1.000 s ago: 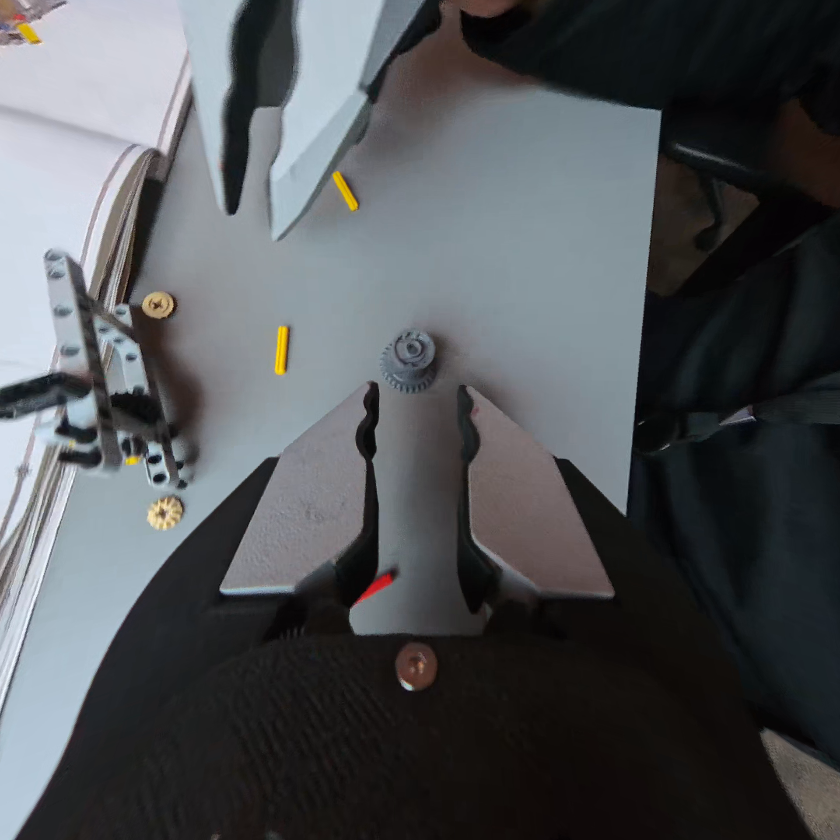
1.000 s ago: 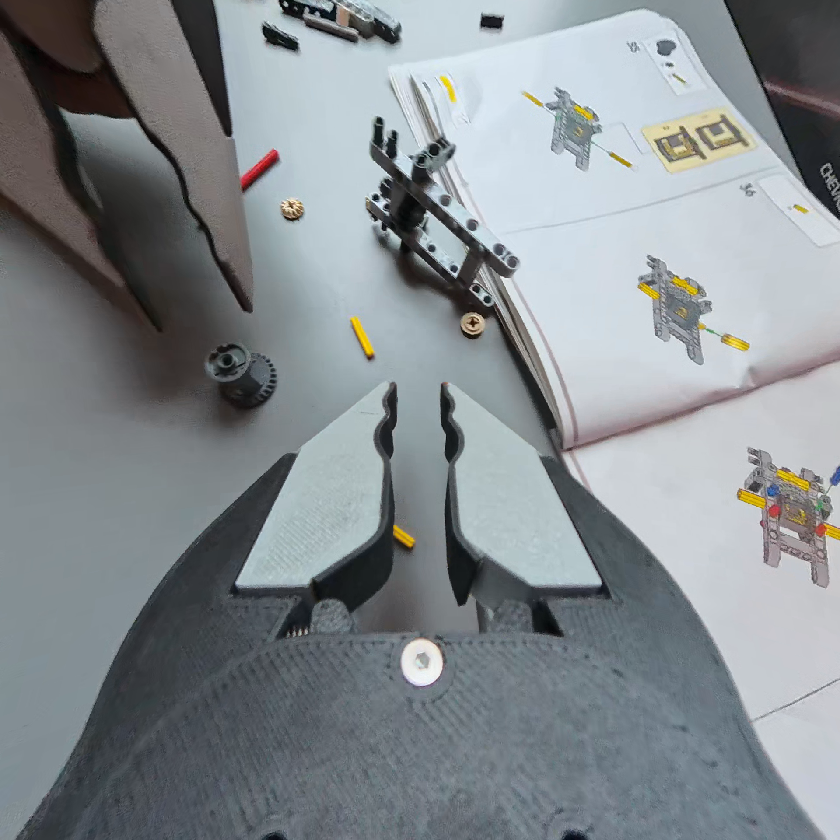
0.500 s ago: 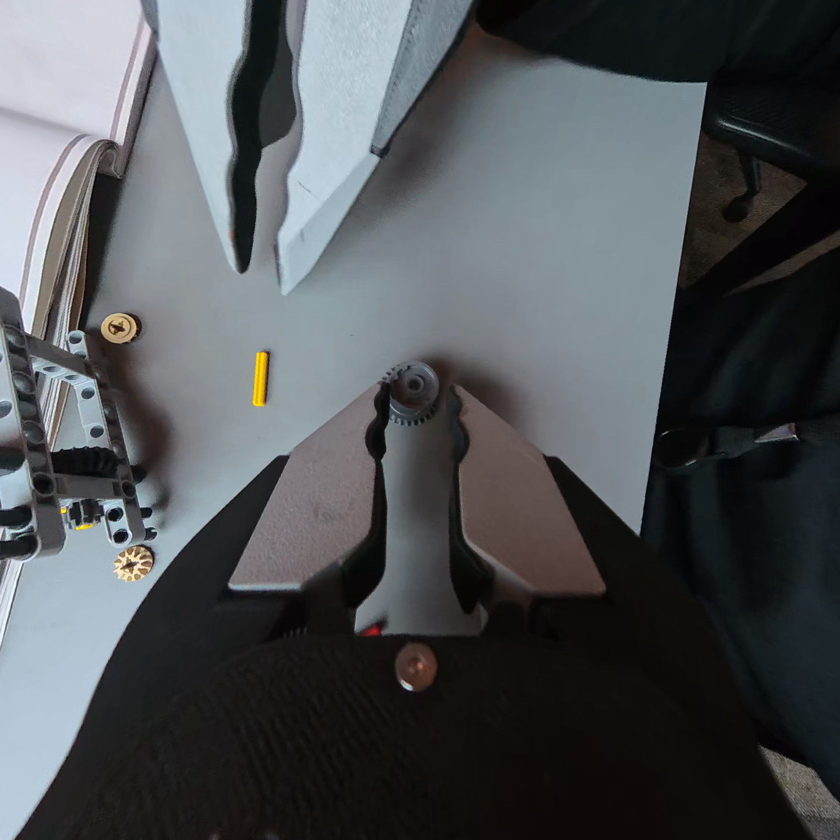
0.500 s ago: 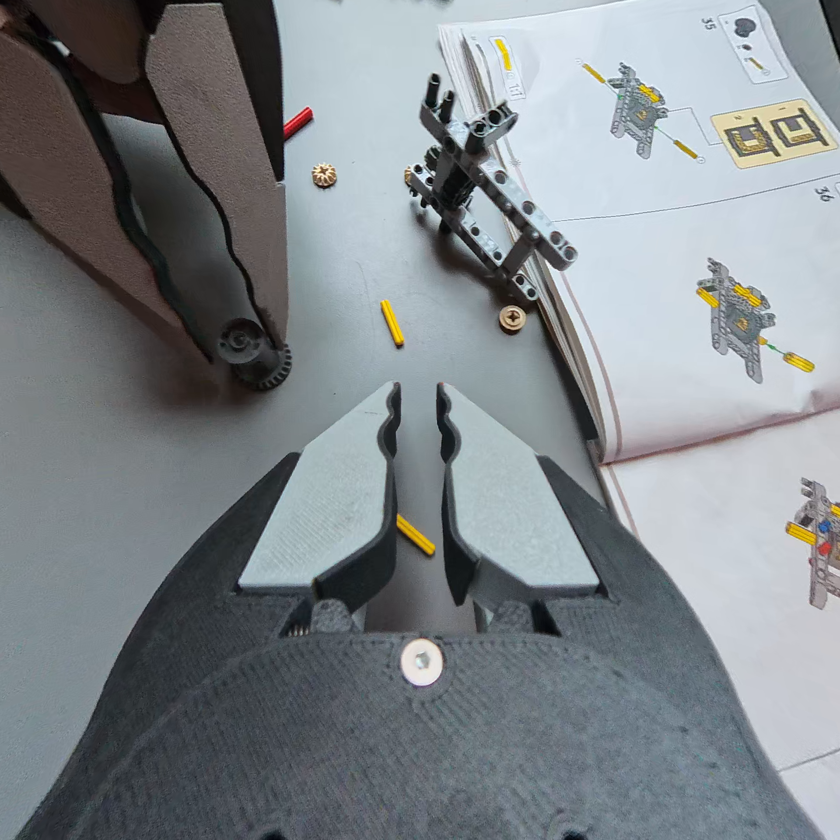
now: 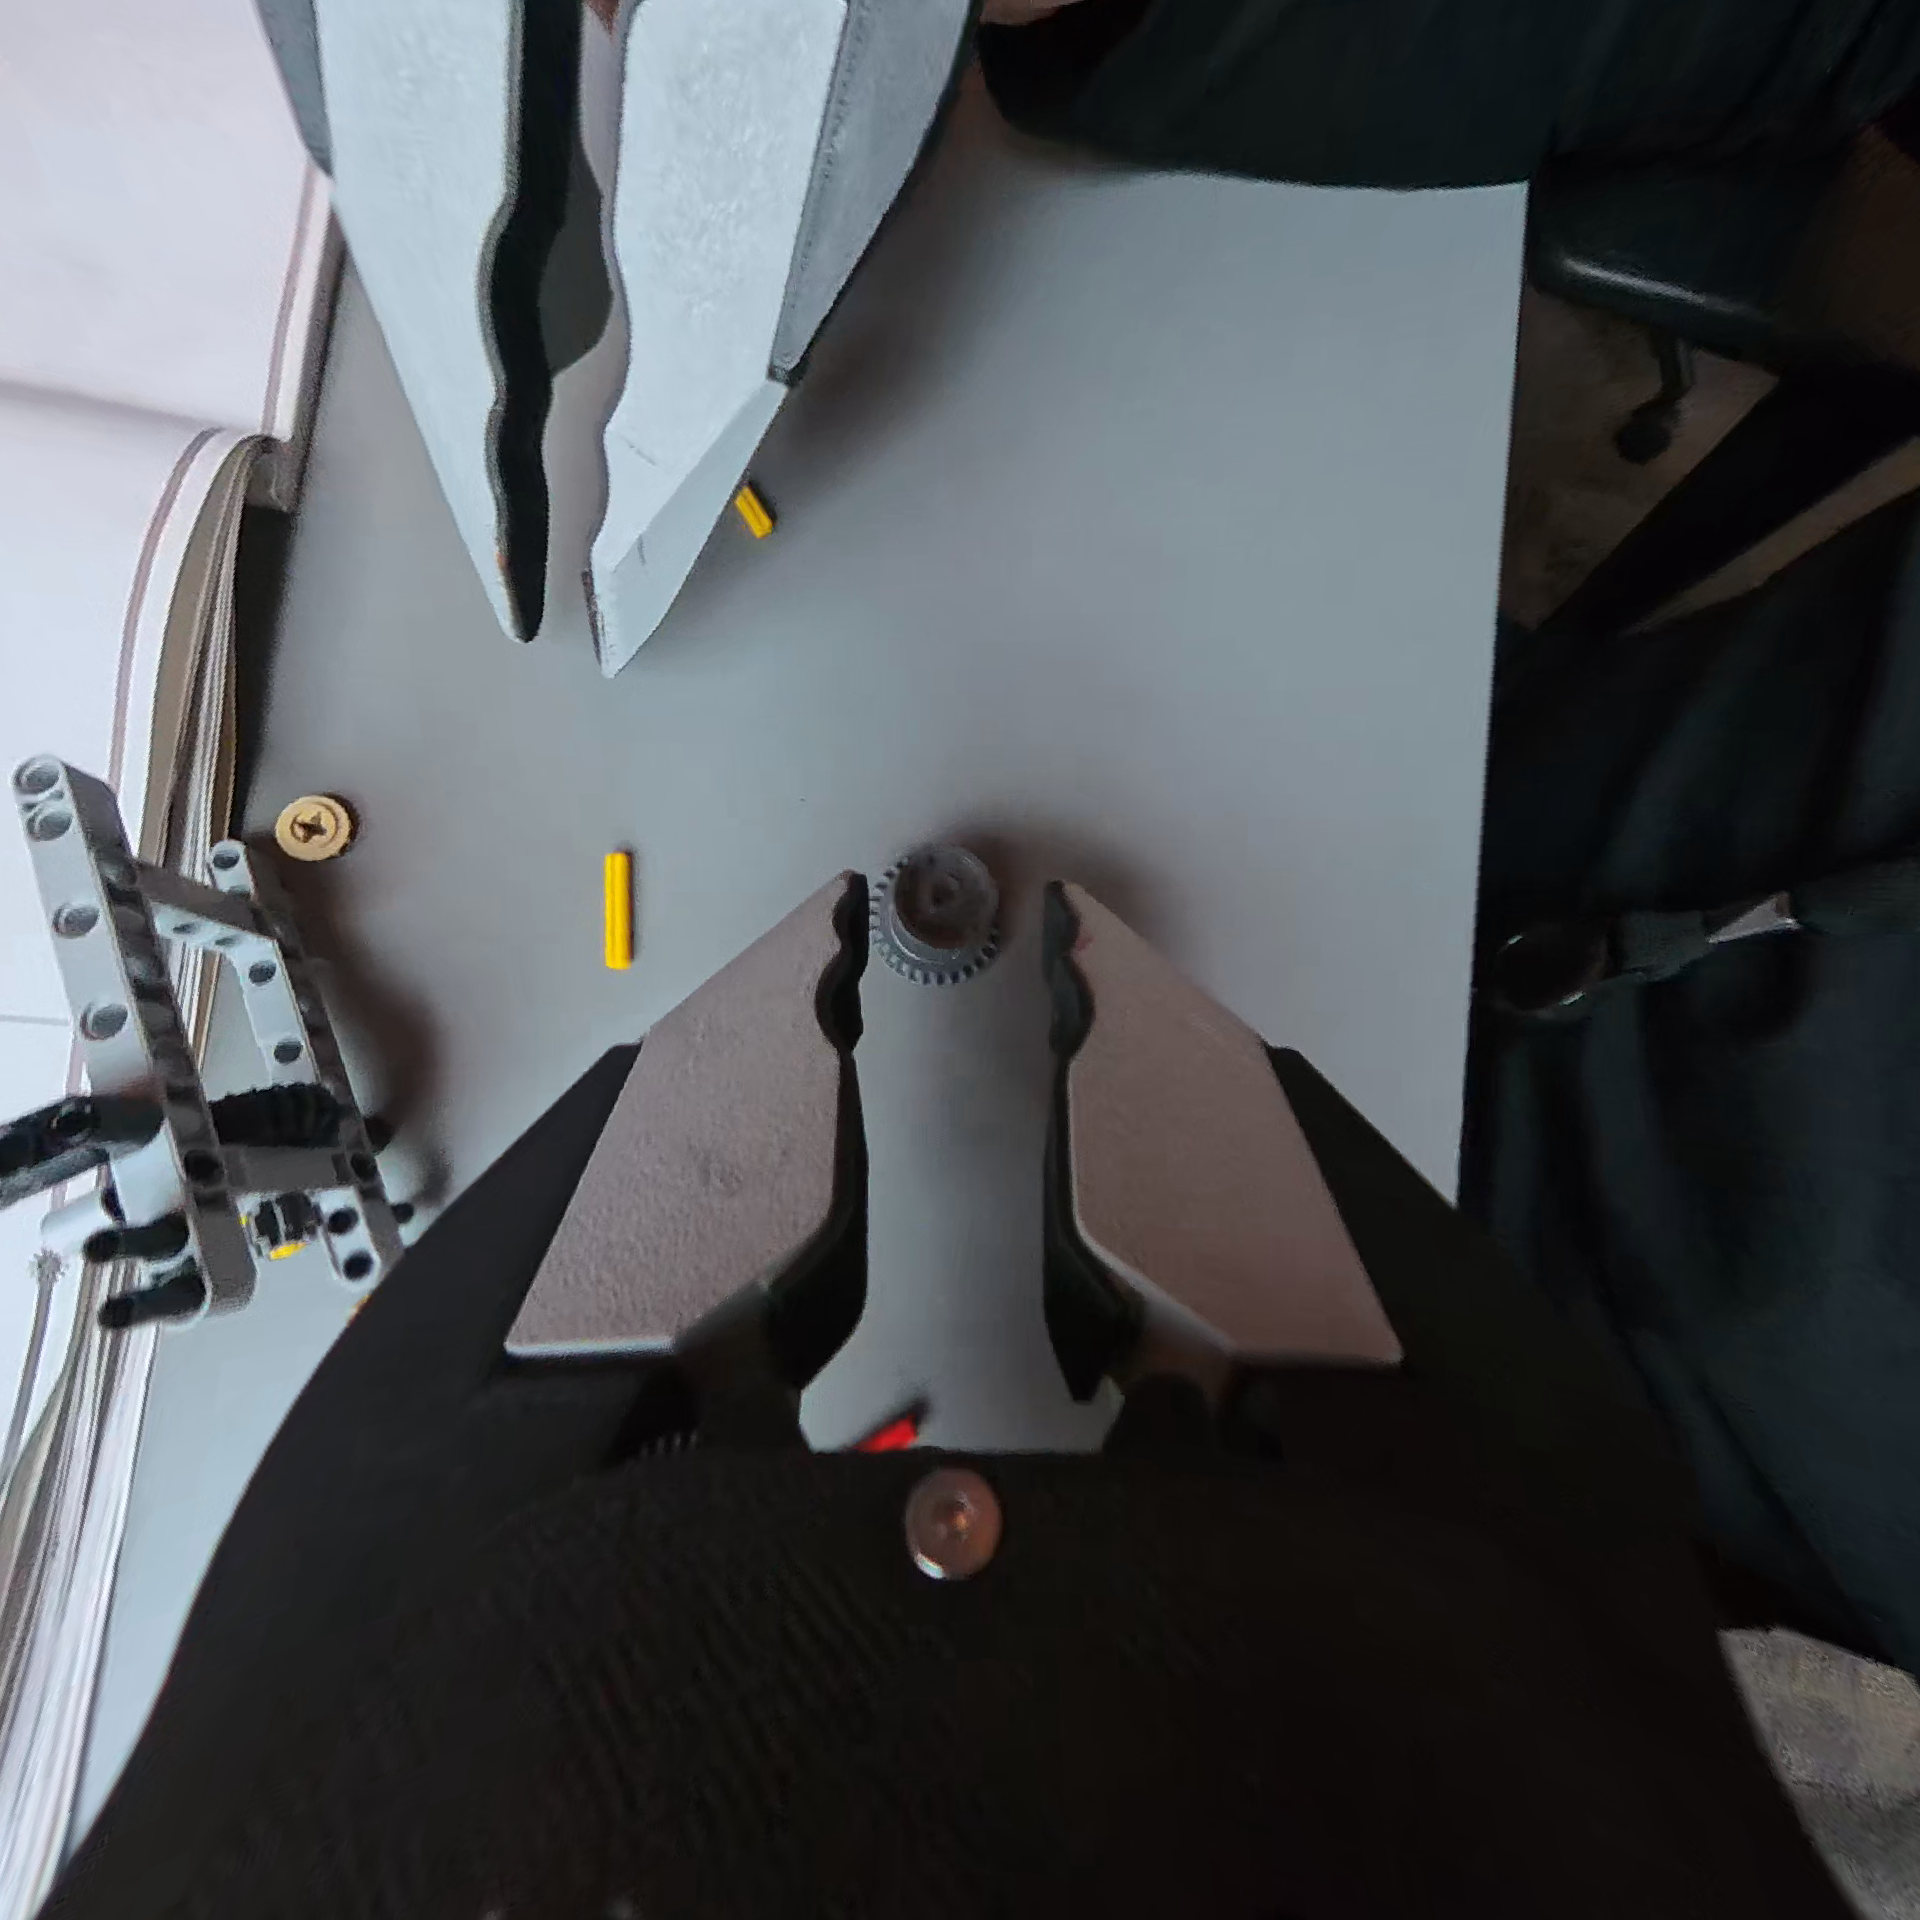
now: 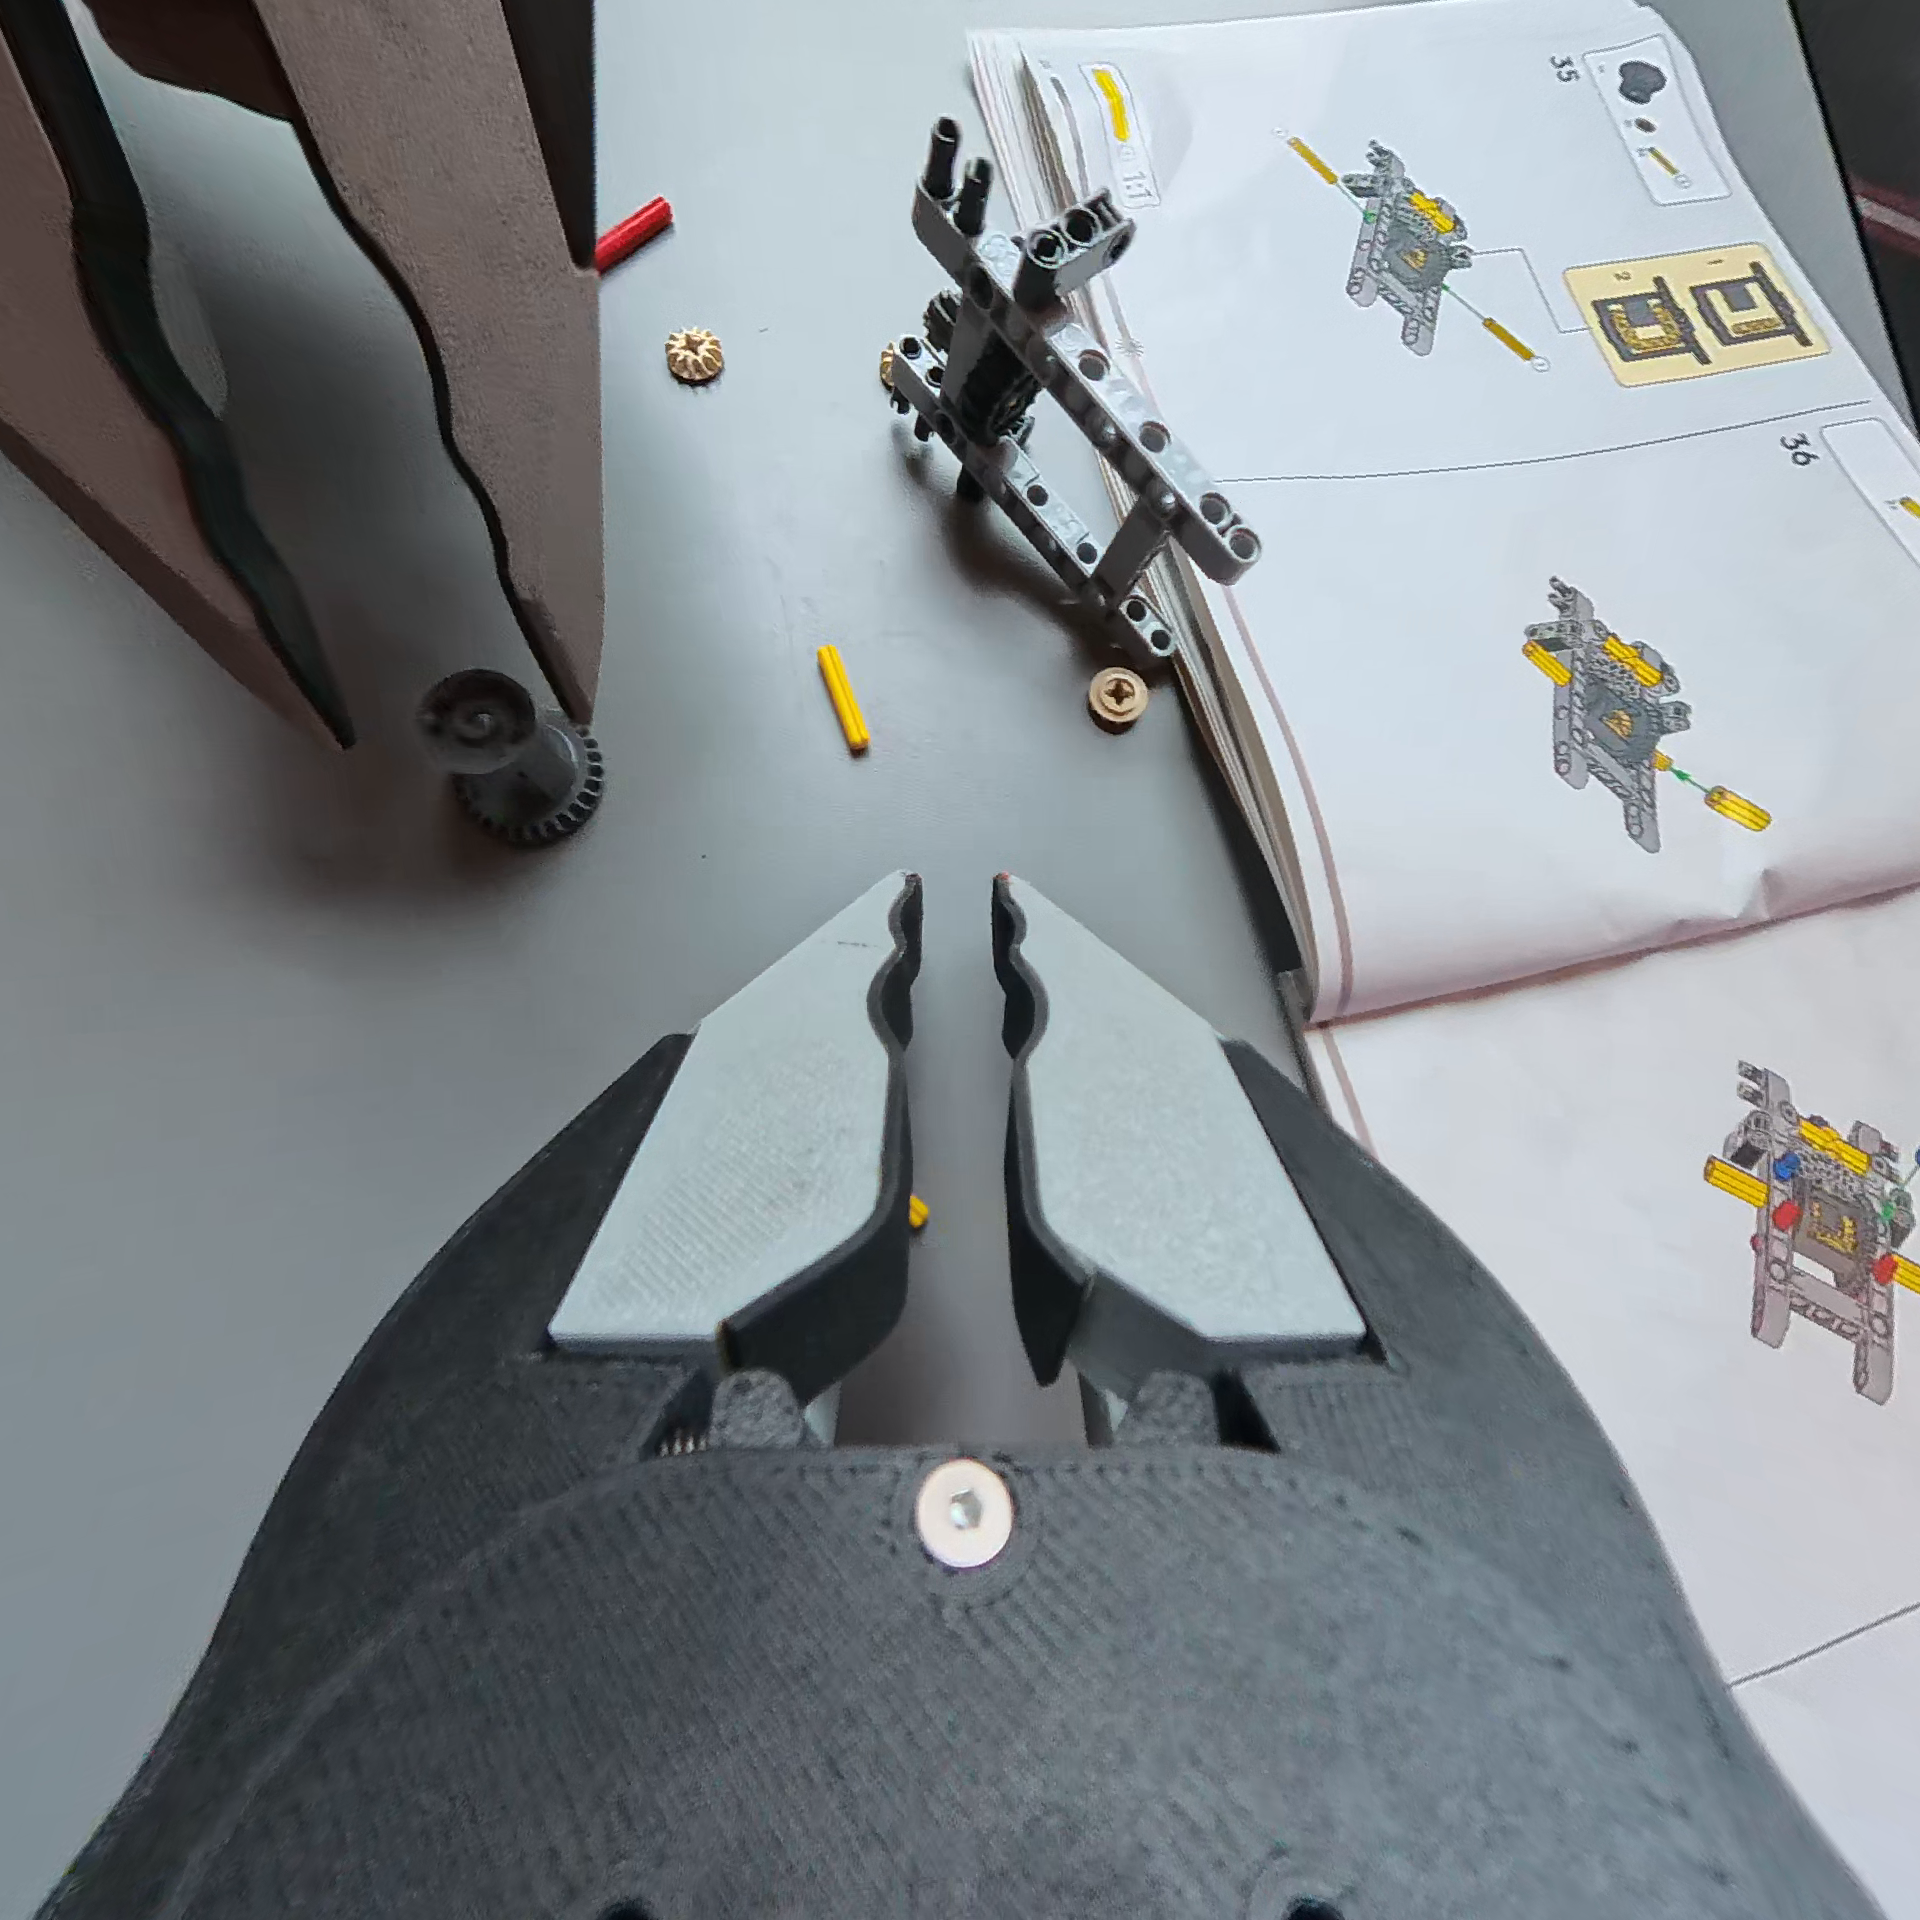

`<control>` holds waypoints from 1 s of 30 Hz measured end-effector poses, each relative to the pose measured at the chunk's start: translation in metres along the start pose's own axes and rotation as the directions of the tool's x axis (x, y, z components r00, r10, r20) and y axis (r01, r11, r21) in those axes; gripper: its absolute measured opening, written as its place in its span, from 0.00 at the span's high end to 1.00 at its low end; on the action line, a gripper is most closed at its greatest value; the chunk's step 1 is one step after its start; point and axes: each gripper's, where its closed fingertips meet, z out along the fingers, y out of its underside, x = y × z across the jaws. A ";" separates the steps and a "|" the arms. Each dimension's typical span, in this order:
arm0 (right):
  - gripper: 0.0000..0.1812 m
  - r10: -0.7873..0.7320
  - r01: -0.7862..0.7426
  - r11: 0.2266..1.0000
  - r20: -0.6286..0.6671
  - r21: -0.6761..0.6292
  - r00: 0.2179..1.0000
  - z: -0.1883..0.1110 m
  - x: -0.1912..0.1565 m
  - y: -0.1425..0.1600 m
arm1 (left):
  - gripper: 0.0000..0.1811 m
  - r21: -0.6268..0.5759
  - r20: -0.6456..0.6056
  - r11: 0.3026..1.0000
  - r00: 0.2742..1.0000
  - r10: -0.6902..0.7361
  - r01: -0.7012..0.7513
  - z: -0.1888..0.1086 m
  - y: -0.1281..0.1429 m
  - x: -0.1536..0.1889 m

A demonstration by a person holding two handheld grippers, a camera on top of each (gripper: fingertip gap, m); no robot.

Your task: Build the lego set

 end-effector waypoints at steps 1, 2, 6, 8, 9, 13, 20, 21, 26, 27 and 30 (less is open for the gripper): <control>0.95 0.001 -0.001 1.000 -0.002 0.001 1.000 0.000 0.001 0.000 | 0.83 -0.011 -0.012 1.000 1.000 0.008 -0.008 0.003 0.001 0.000; 0.94 -0.001 0.001 1.000 -0.005 0.003 1.000 0.001 0.003 0.000 | 0.85 -0.025 -0.028 1.000 1.000 0.006 -0.007 0.005 0.003 0.000; 0.94 -0.013 0.013 1.000 -0.017 -0.009 1.000 0.007 0.007 0.000 | 0.90 -0.026 -0.042 1.000 0.999 0.011 -0.012 0.008 0.007 -0.002; 0.94 -0.017 0.017 1.000 -0.019 -0.014 1.000 0.010 0.008 -0.001 | 0.90 -0.020 -0.039 1.000 0.999 -0.003 0.003 0.004 0.010 -0.005; 0.94 -0.021 0.020 1.000 -0.021 -0.012 1.000 0.011 0.008 -0.002 | 0.90 -0.012 -0.042 1.000 0.999 -0.017 0.016 0.002 0.013 -0.006; 0.94 -0.026 0.026 1.000 -0.054 0.002 0.998 0.013 0.013 -0.007 | 0.90 0.048 -0.066 0.994 0.994 -0.091 0.094 -0.013 0.024 -0.012; 0.91 -0.047 0.047 0.999 -0.098 0.003 0.994 0.017 0.023 -0.010 | 0.90 0.118 -0.040 0.976 0.983 -0.178 0.181 -0.031 0.039 -0.026; 0.91 -0.042 0.043 0.999 -0.096 0.008 0.995 0.018 0.024 -0.012 | 0.90 0.108 -0.009 0.979 0.985 -0.172 0.172 -0.030 0.040 -0.029; 0.90 -0.058 0.057 0.998 -0.104 -0.014 0.993 0.026 0.027 -0.012 | 0.90 0.070 0.087 0.987 0.985 -0.148 0.143 -0.025 0.039 -0.033; 0.90 -0.060 0.059 0.998 -0.112 -0.012 0.992 0.027 0.028 -0.013 | 0.90 0.064 0.099 0.988 0.984 -0.146 0.140 -0.025 0.039 -0.033; 0.90 -0.052 0.052 0.999 -0.104 -0.001 0.993 0.031 0.030 -0.019 | 0.87 0.050 0.126 0.988 0.981 -0.150 0.145 -0.024 0.041 -0.035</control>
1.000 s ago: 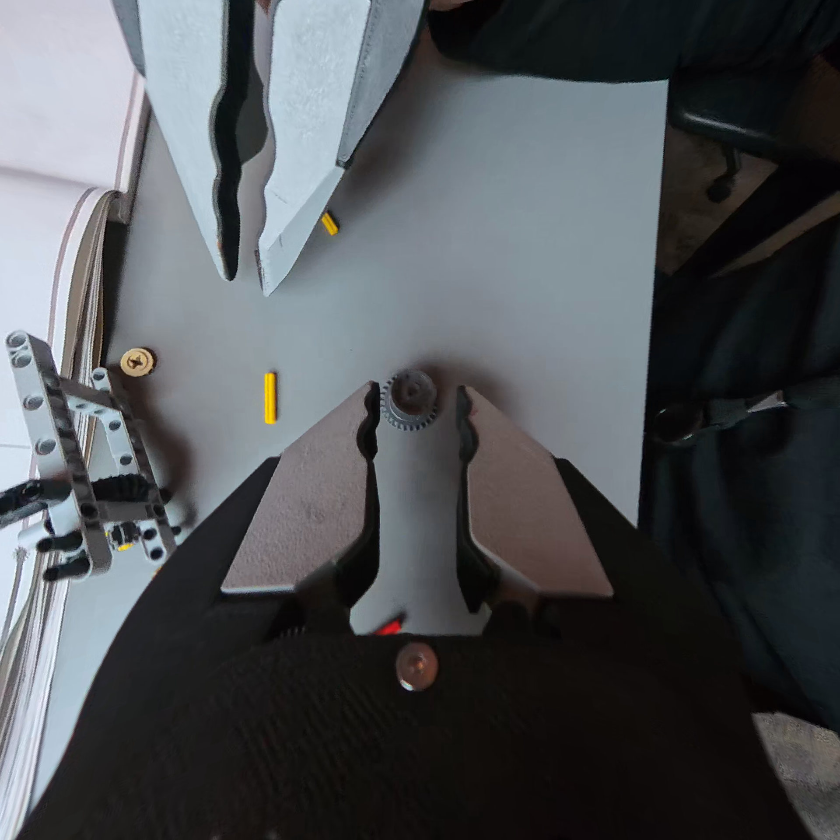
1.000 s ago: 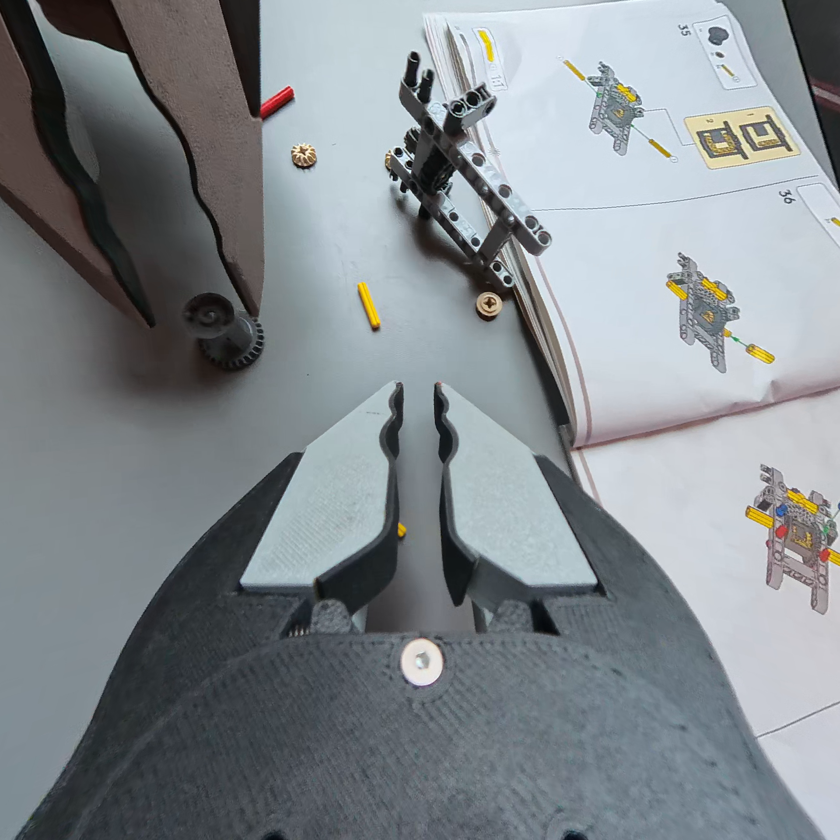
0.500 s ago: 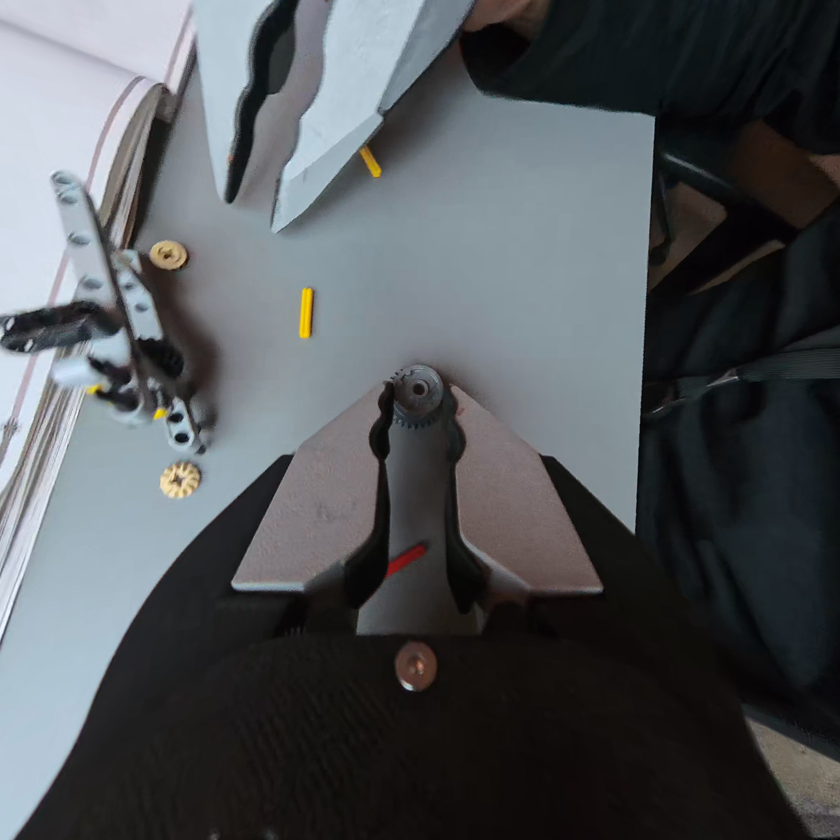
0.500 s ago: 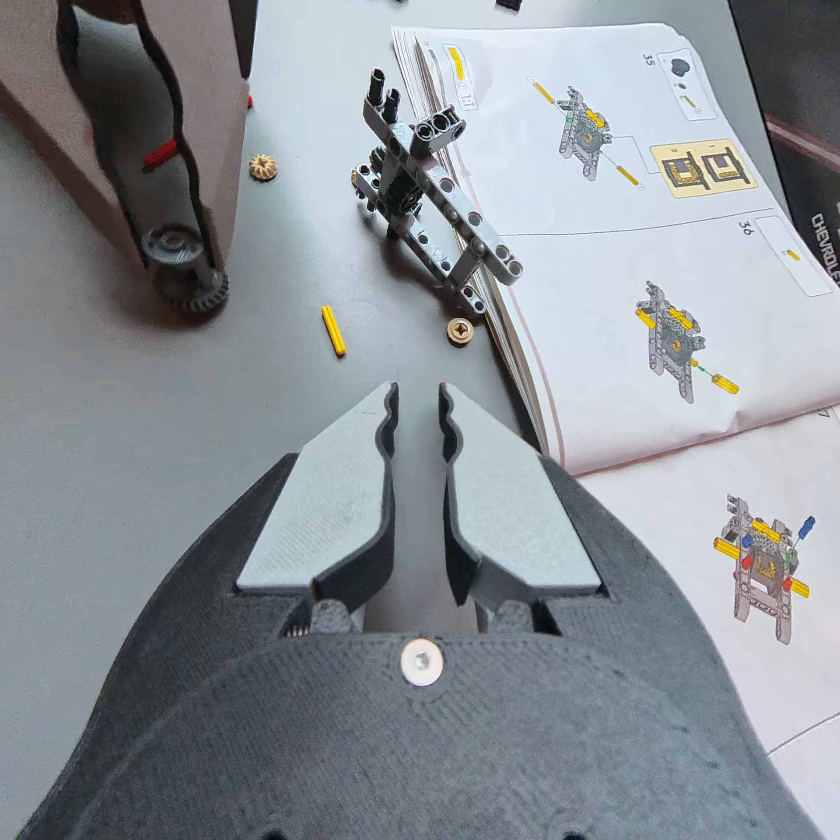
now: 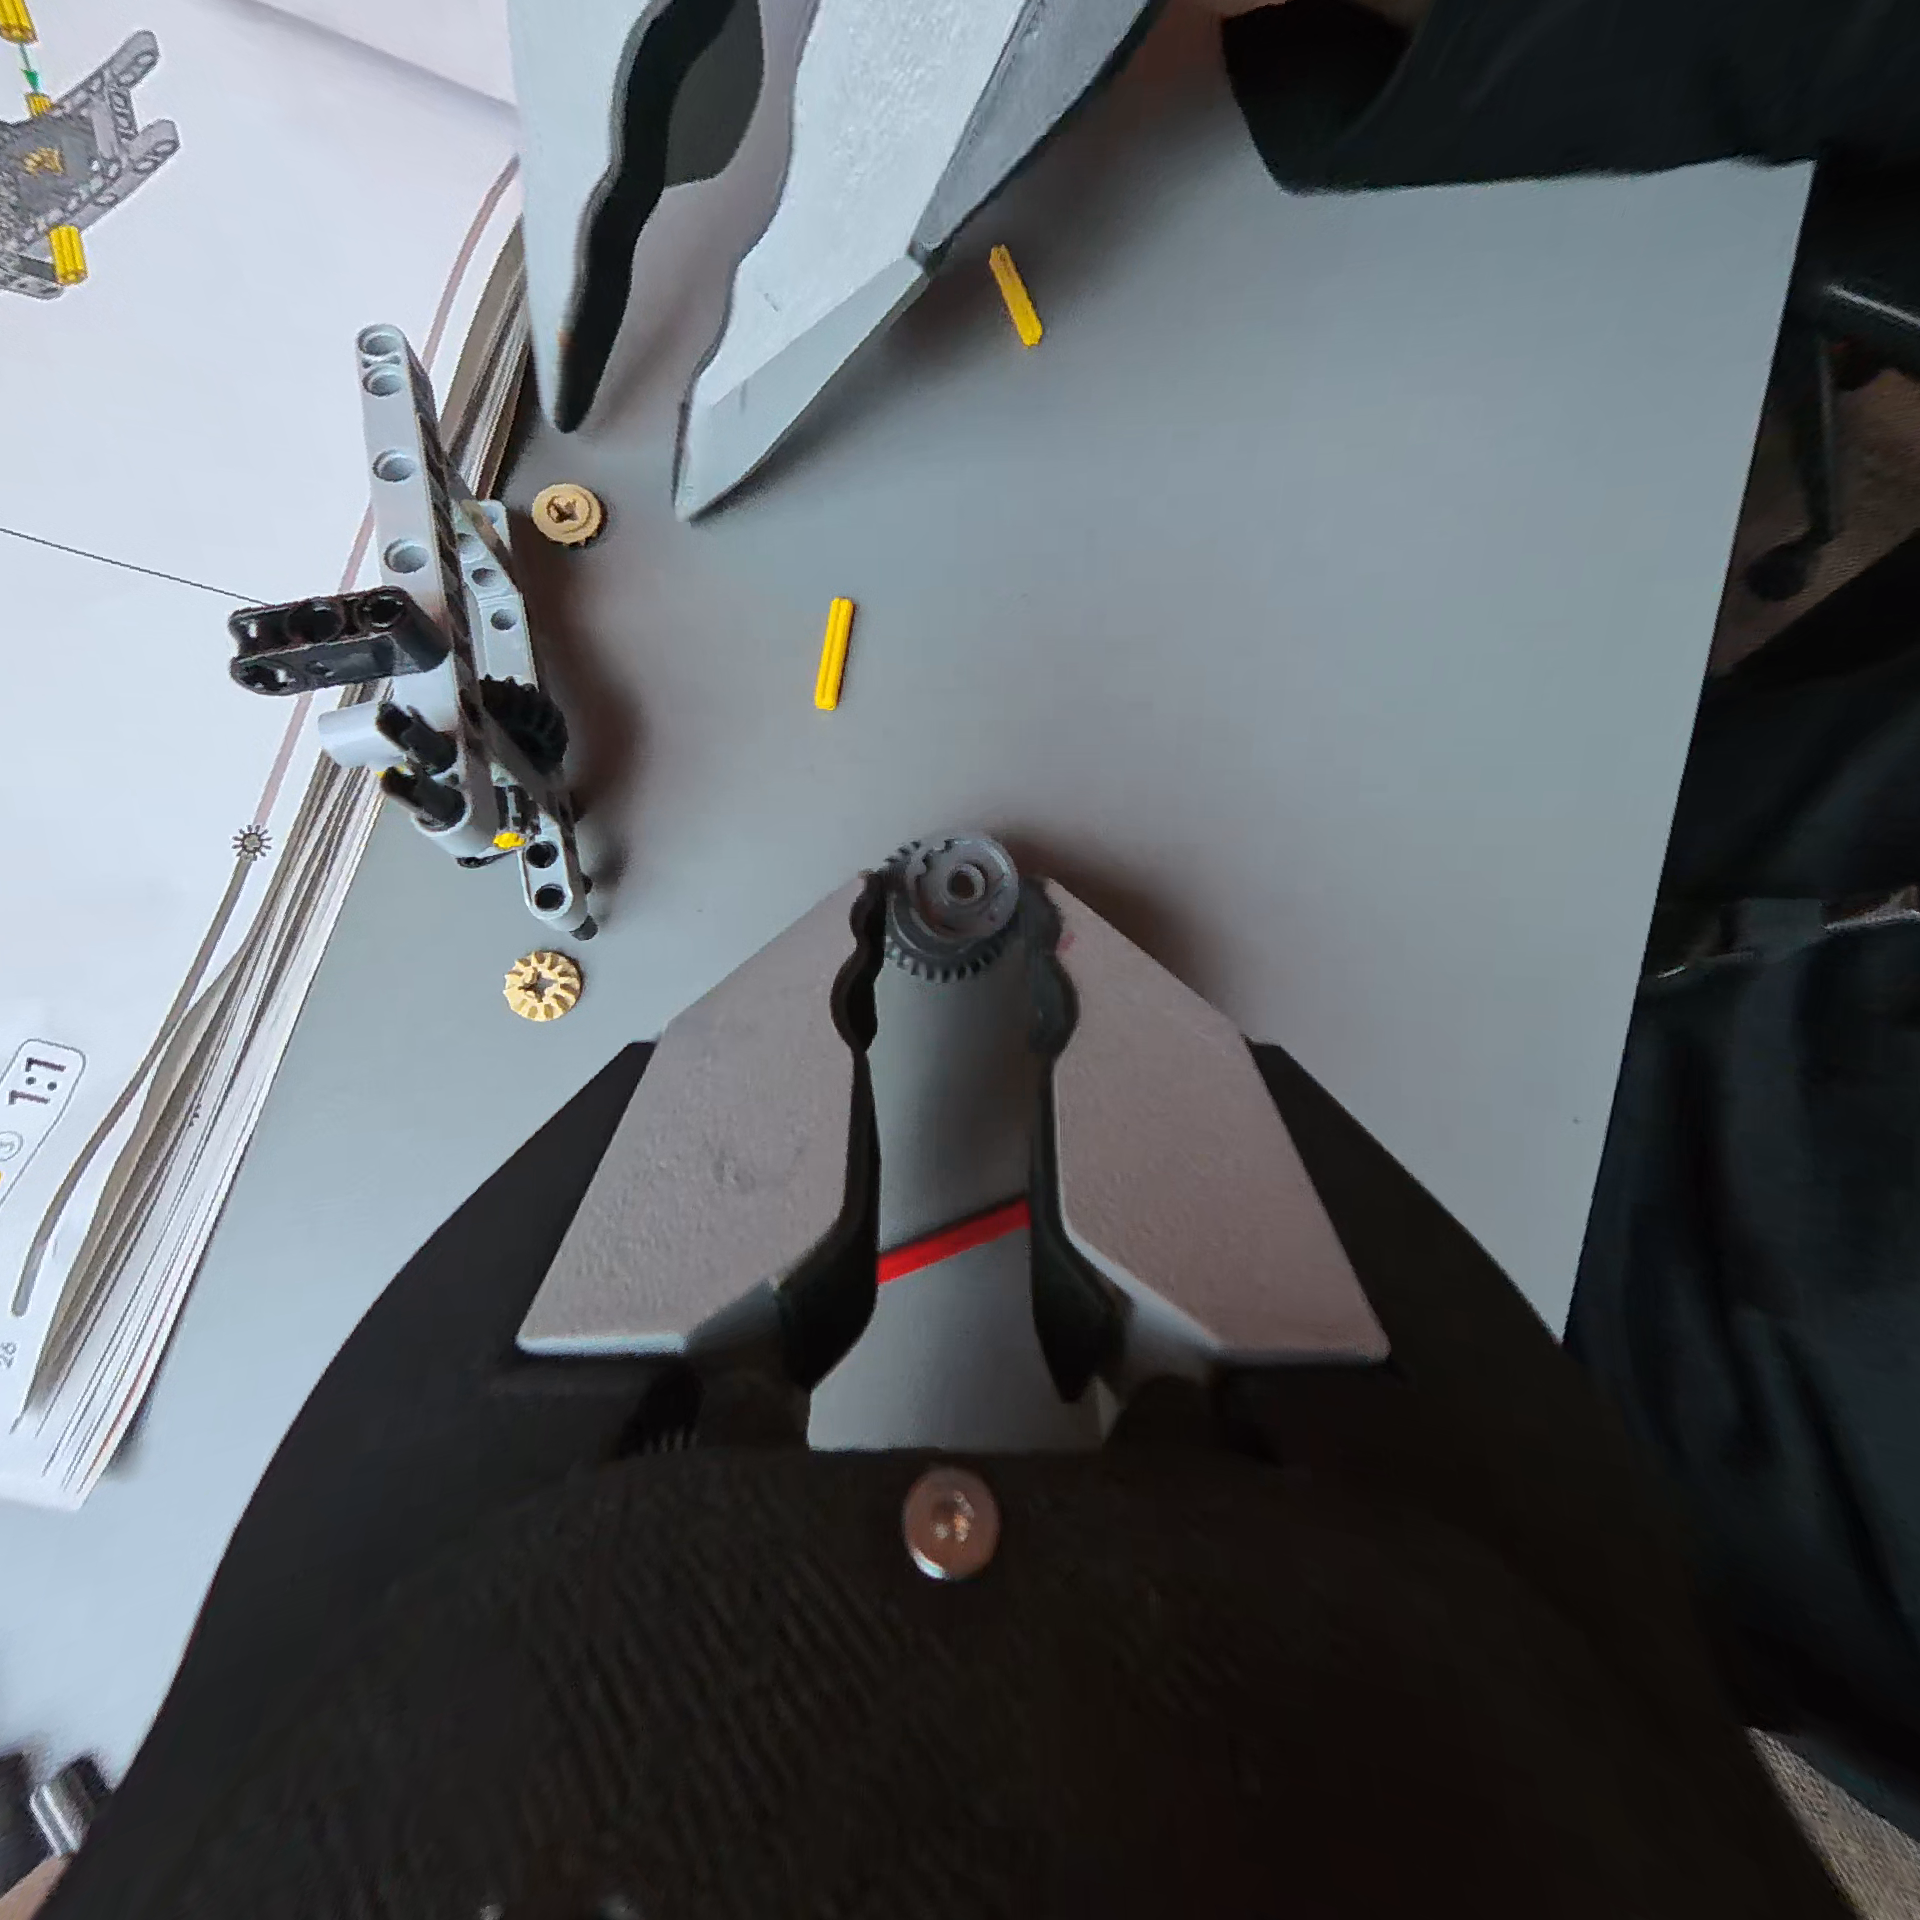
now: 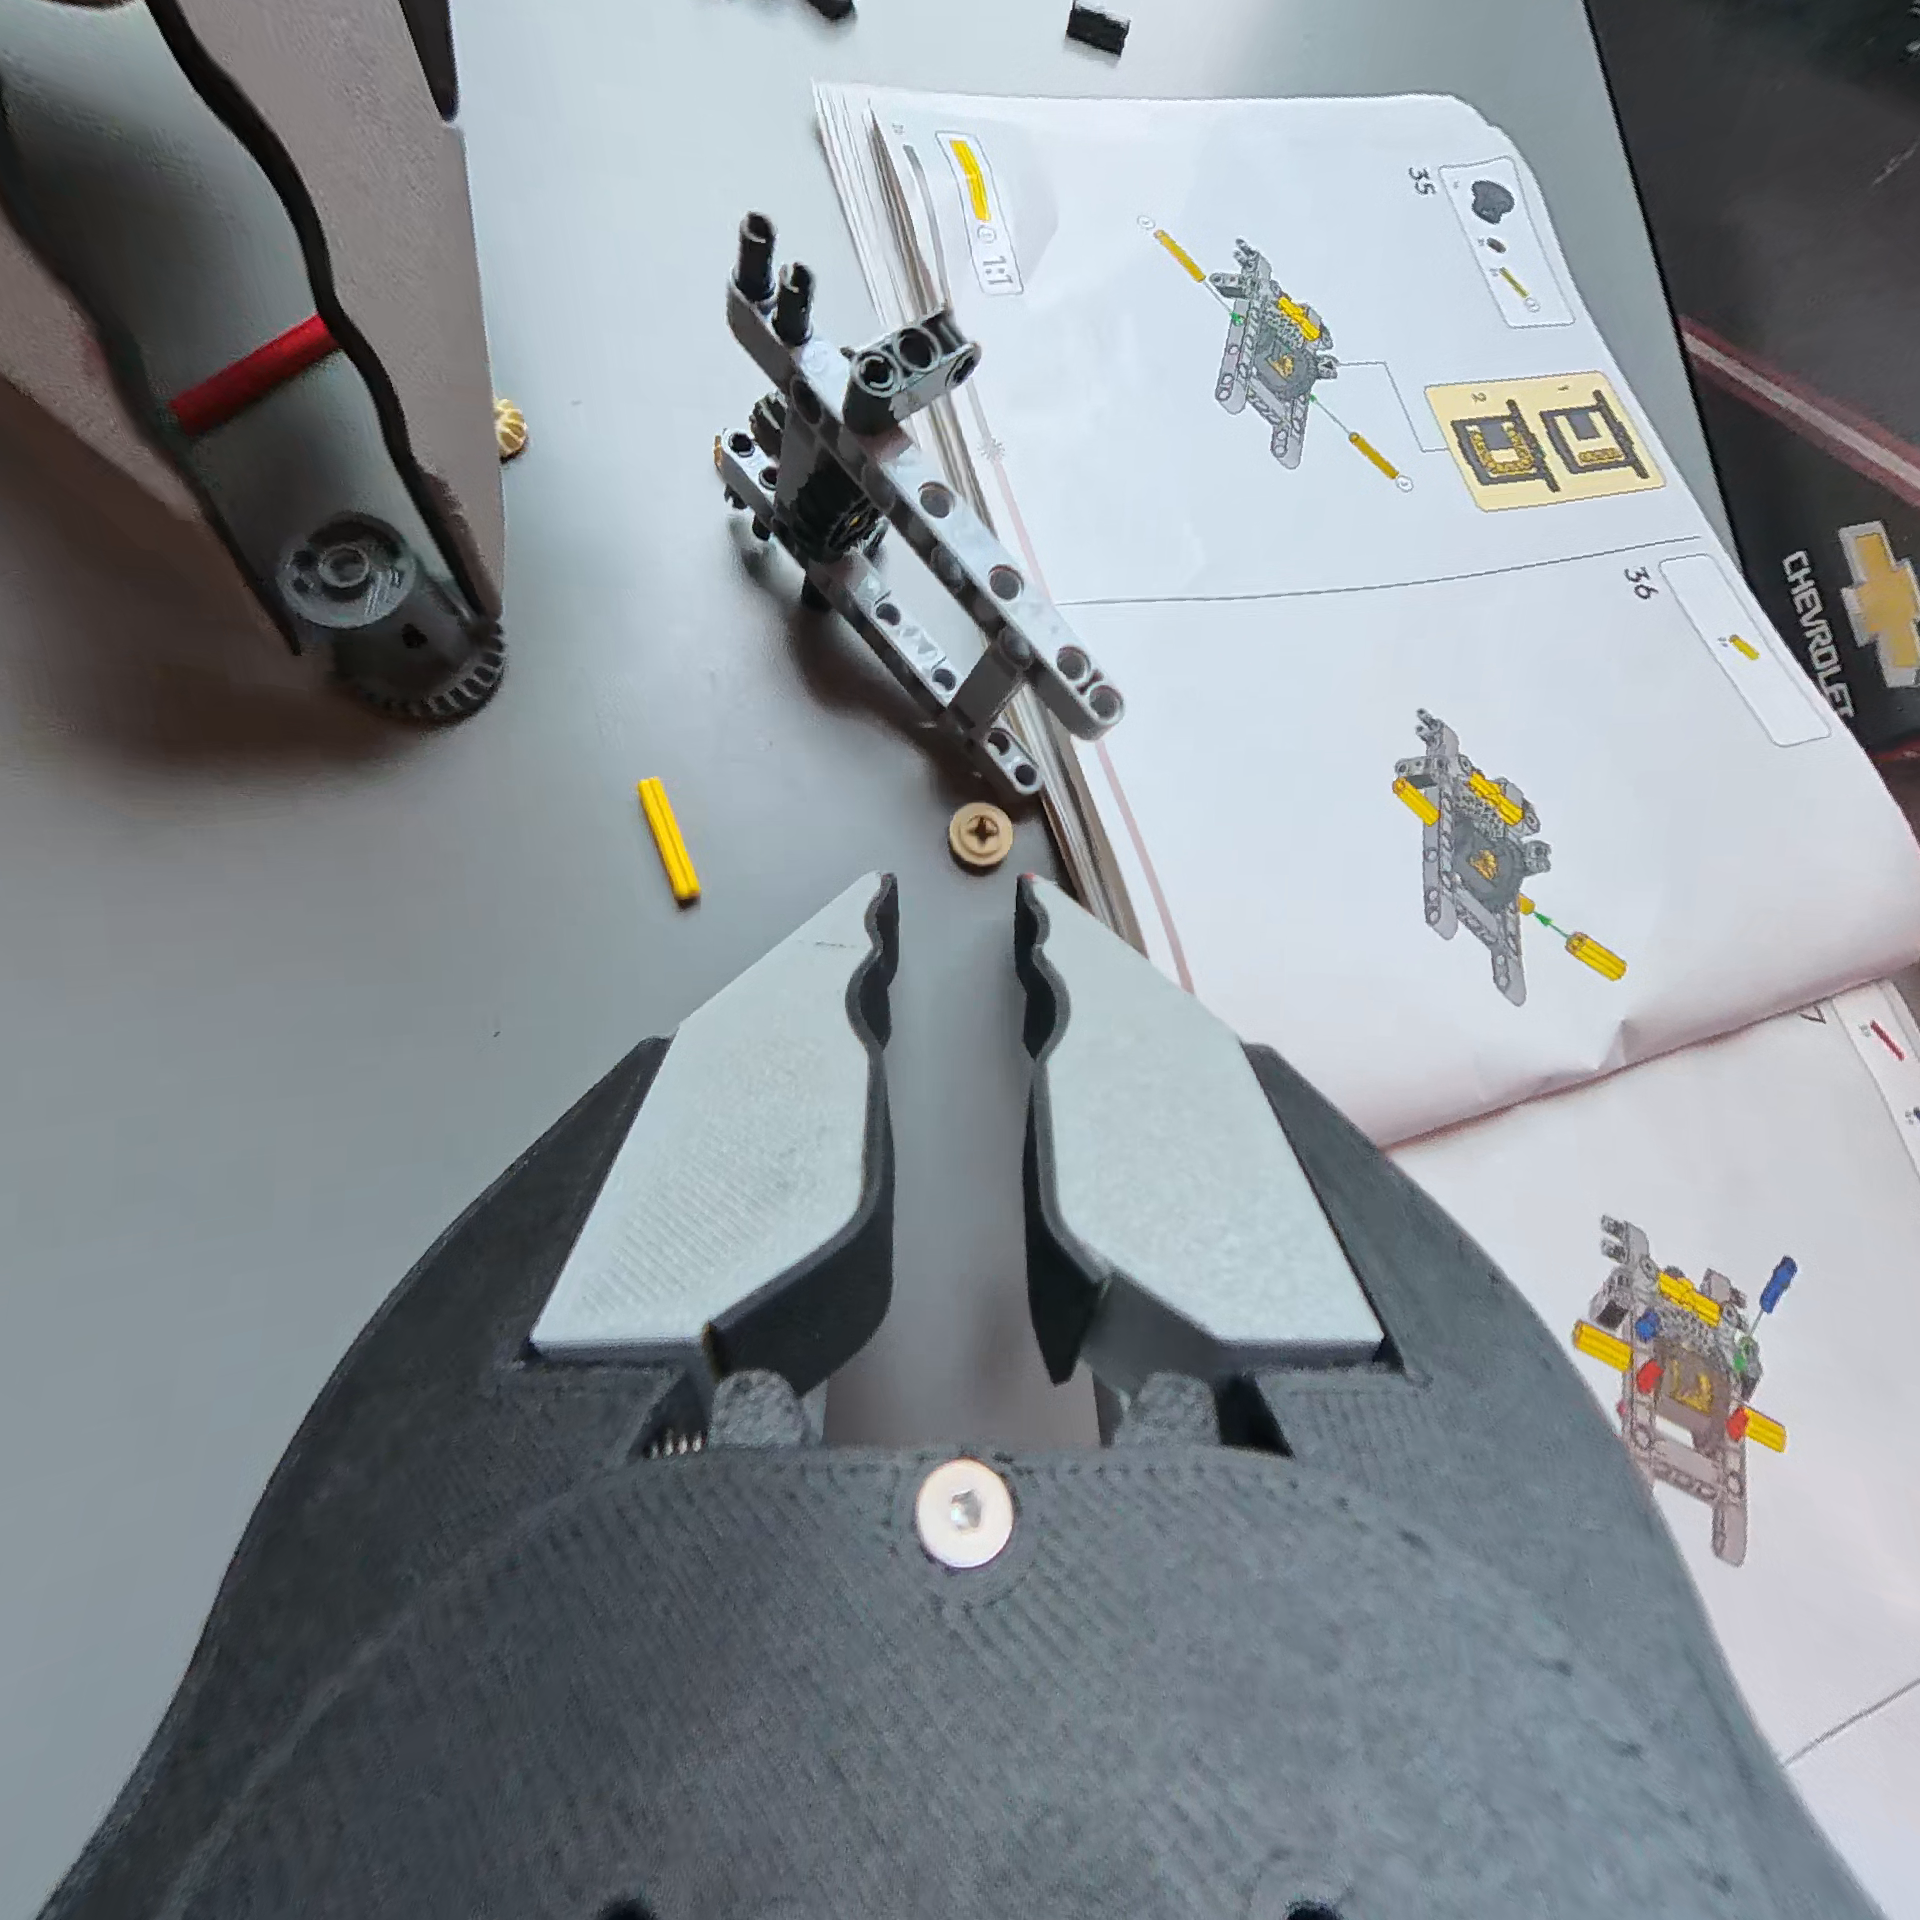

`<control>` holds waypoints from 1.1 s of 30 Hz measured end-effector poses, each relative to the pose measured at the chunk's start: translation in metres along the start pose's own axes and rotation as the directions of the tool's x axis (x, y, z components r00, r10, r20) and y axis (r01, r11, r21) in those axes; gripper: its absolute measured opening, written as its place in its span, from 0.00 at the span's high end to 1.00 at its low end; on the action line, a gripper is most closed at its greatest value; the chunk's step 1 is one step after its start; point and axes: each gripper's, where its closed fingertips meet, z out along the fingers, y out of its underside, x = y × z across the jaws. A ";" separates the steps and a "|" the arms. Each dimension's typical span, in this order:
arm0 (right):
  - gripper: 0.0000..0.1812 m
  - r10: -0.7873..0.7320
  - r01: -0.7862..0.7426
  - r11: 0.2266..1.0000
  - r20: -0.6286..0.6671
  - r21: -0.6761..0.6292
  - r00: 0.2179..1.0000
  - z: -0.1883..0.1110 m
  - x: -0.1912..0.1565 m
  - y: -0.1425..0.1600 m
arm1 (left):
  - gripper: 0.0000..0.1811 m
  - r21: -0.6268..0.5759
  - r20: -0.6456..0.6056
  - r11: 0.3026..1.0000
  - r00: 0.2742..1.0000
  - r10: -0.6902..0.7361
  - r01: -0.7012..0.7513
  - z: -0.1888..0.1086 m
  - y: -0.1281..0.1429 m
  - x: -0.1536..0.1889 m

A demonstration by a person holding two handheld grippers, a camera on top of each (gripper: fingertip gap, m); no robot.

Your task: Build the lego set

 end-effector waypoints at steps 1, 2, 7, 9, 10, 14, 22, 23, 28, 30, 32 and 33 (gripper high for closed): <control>0.89 -0.002 0.002 1.000 -0.006 -0.003 1.000 0.002 0.002 -0.001 | 0.86 -0.010 0.004 1.000 1.000 0.003 -0.003 0.001 0.001 0.000; 0.89 -0.009 0.009 1.000 -0.010 -0.004 1.000 0.004 0.003 -0.003 | 0.85 -0.017 0.008 1.000 1.000 0.006 -0.006 0.001 0.002 0.000; 0.95 -0.023 0.024 1.000 0.014 -0.017 1.000 0.012 0.004 -0.006 | 0.82 -0.015 -0.001 1.000 1.000 -0.004 0.004 -0.001 0.000 0.003; 0.96 -0.027 0.028 1.000 0.017 -0.012 0.999 0.013 0.003 -0.006 | 0.79 -0.015 0.002 1.000 1.000 -0.006 0.007 -0.004 -0.001 0.002; 0.96 -0.024 0.025 1.000 0.024 -0.013 0.999 0.012 0.001 -0.006 | 0.77 -0.017 0.011 1.000 1.000 -0.005 0.005 -0.007 -0.001 0.001; 0.96 0.064 -0.068 0.997 0.132 0.027 0.989 -0.004 -0.017 -0.011 | 0.76 0.014 0.068 0.999 0.997 0.034 -0.035 -0.023 -0.012 -0.002; 0.96 0.226 -0.343 0.936 0.606 0.083 0.763 -0.045 -0.081 -0.050 | 0.89 0.035 0.215 0.948 0.928 0.303 -0.317 -0.014 -0.042 0.012; 0.96 0.242 -0.374 0.924 0.643 0.075 0.726 -0.048 -0.085 -0.053 | 0.90 0.044 0.229 0.940 0.919 0.320 -0.338 -0.014 -0.046 0.014; 0.96 0.301 -0.459 0.888 0.720 0.027 0.625 -0.053 -0.090 -0.055 | 0.97 0.047 0.247 0.918 0.895 0.372 -0.395 -0.012 -0.051 0.021; 0.96 0.319 -0.482 0.876 0.734 0.013 0.600 -0.054 -0.090 -0.055 | 0.98 0.058 0.247 0.915 0.894 0.373 -0.398 -0.012 -0.051 0.021; 0.96 0.339 -0.502 0.865 0.736 0.001 0.586 -0.052 -0.088 -0.054 | 0.95 0.081 0.227 0.924 0.910 0.347 -0.373 -0.012 -0.052 0.023; 0.96 0.346 -0.507 0.862 0.739 -0.007 0.578 -0.052 -0.088 -0.053 | 0.95 0.103 0.216 0.927 0.917 0.334 -0.362 -0.013 -0.053 0.024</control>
